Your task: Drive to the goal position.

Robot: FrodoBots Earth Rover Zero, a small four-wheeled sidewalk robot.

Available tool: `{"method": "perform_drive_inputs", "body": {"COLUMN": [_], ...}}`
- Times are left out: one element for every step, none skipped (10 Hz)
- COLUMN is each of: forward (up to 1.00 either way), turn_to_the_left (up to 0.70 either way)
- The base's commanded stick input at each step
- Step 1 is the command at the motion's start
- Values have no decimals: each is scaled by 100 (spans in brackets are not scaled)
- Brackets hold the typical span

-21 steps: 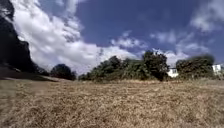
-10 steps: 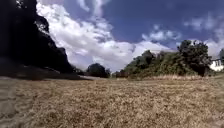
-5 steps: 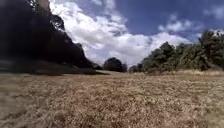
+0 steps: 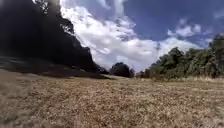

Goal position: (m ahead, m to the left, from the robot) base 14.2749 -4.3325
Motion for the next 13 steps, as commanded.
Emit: {"method": "perform_drive_inputs", "body": {"forward": [70, 70, 70, 70, 70, 70, 70, 70, 70, 70, 70, 70, 70], "turn_to_the_left": [-35, -35, -35, -35, 0, 0, 0, 0, -35, -28, -4, 0, 0]}}
